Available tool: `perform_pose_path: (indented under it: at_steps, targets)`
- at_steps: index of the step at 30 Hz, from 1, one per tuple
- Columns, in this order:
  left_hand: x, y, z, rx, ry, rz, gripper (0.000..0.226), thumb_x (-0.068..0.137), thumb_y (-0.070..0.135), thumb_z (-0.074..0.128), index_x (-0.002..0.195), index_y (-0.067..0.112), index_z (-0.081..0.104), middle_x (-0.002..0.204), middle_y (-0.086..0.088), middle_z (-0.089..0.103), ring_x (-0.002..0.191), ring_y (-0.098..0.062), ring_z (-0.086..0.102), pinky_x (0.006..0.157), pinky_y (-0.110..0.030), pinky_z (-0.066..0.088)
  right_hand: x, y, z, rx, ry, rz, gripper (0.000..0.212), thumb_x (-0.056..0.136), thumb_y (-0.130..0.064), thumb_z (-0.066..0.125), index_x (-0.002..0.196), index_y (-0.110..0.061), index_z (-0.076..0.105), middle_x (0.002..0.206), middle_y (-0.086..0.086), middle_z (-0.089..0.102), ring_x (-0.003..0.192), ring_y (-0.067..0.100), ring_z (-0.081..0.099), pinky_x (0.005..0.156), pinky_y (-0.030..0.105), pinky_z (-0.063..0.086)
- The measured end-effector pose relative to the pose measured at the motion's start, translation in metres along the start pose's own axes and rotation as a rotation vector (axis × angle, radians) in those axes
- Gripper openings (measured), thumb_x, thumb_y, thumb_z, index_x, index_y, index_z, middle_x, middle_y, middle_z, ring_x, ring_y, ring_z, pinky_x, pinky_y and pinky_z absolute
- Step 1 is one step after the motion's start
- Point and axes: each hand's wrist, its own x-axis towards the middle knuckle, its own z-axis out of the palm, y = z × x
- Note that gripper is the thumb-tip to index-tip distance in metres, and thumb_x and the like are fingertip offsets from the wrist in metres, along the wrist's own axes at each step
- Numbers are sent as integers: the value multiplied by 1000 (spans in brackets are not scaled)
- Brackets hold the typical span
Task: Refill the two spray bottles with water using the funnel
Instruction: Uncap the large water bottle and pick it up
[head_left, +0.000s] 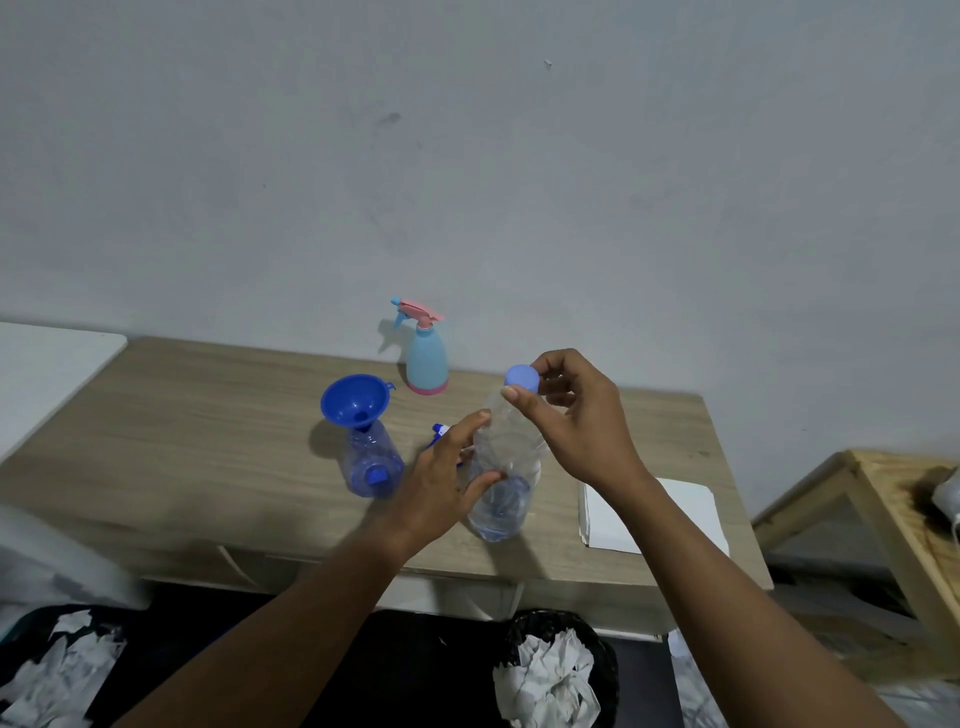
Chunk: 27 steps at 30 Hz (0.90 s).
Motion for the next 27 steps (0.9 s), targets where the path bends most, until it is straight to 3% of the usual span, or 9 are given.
perform_pose_path:
  at_steps: [7,10,14,17,21,24,27]
  targets:
    - [2,-7,1,12,-3,1,90,83,32,77,137,70,16,141,-1,55,117,-17,63,92,-48,57,-1,-1,-11,-109,-153,-58,21,98,-36,62,117,-27,64,107,-12,66,98,5,65,79,11,43]
    - [3,-6,1,17,-12,-5,93,83,31,77,134,74,12,142,-3,55,119,-17,62,94,-47,56,3,-4,-10,-120,-84,-16,31,87,-42,74,113,-28,65,106,-15,69,93,2,66,65,8,41]
    - [4,-6,0,20,-16,-1,92,83,31,77,135,73,13,141,-4,55,119,-18,62,93,-47,57,7,-7,-6,-120,-49,-26,27,85,-39,77,99,-21,61,96,-11,68,87,8,66,63,7,40]
    - [2,-6,1,25,-18,-5,91,83,35,76,136,71,12,140,-6,56,117,-18,63,92,-47,57,6,-5,-10,-125,-138,-55,19,94,-36,67,109,-24,64,101,-15,66,91,5,64,73,9,42]
    - [0,-6,2,-19,-31,-27,81,80,52,69,137,70,14,139,-6,56,117,-18,63,92,-48,57,8,-3,-20,-171,-235,-88,29,100,-37,57,126,-25,64,104,-15,61,95,2,62,87,26,51]
    - [0,-6,2,-30,-37,-18,79,79,56,67,137,71,14,140,-7,56,117,-19,63,90,-48,58,9,-9,-22,-147,-214,-11,43,89,-48,69,127,-31,62,105,-17,64,95,-1,65,72,21,49]
    - [2,-3,2,-23,-20,-24,80,79,51,69,135,72,15,140,-4,56,116,-19,63,91,-49,57,13,-10,-21,-140,-171,9,36,83,-49,75,109,-28,60,102,-13,67,90,2,68,73,22,51]
